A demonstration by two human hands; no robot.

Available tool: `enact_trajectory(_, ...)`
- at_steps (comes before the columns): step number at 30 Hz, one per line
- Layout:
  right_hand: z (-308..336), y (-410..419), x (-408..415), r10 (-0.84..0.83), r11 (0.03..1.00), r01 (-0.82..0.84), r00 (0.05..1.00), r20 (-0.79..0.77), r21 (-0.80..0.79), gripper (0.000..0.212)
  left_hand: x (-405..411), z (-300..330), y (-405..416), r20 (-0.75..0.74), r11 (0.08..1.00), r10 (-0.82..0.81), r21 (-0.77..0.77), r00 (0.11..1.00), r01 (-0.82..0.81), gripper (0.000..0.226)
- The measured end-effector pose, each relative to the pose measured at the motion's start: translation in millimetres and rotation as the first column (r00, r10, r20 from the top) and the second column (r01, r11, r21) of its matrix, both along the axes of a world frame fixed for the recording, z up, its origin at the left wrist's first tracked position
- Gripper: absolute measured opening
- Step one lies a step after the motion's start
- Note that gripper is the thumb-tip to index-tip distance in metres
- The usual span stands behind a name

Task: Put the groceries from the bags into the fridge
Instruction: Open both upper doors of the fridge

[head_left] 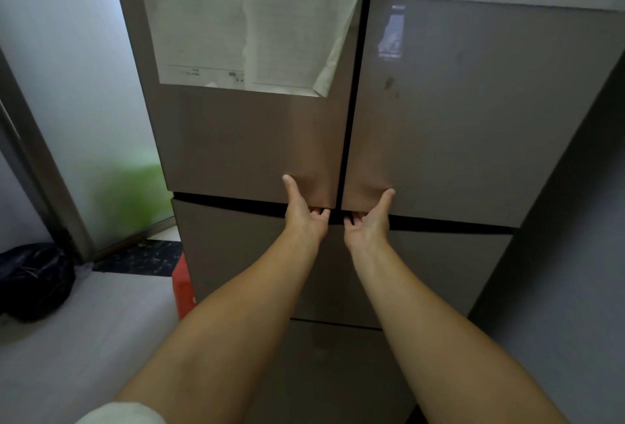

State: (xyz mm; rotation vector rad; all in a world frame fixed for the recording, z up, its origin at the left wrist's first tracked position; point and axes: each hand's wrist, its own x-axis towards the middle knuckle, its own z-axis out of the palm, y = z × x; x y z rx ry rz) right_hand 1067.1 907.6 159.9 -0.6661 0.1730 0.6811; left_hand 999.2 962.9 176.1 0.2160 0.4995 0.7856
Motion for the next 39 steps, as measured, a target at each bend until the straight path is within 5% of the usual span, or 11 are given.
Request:
enact_trajectory(13,-2.6,-43.9,-27.9,-0.060,0.995,0.063,0.997,0.047,-0.082,0.085,-42.8,-5.8,-18.8,-0.183,0.995,0.064,0.085,0.981,-0.049,0.086)
enact_trajectory(18,-2.4,-88.5,-55.8,-0.103,0.993,0.099,0.993,0.061,0.065,0.072,-129.9,-8.7,-35.8,-0.122,0.998,0.005,0.070,0.993,0.003,0.054)
enact_trajectory(27,1.0,-160.3,-89.4,-0.209,0.977,0.212,0.972,0.106,-0.018,0.059,-210.5,-17.6,-56.5,-0.091,0.984,0.180,0.034,0.979,-0.178,0.055)
enact_trajectory(35,6.6,-209.5,-101.1,-0.095,0.952,0.194,0.923,0.372,-0.238,0.051,-238.0,-6.6,-67.5,-0.137,0.958,0.255,-0.099,0.957,-0.270,0.056)
enact_trajectory(39,11.6,-223.2,-105.0,0.119,0.832,0.287,0.743,0.658,-0.475,0.063,-191.6,-6.4,-151.1,-0.305,0.990,0.128,-0.020,0.944,-0.141,0.050)
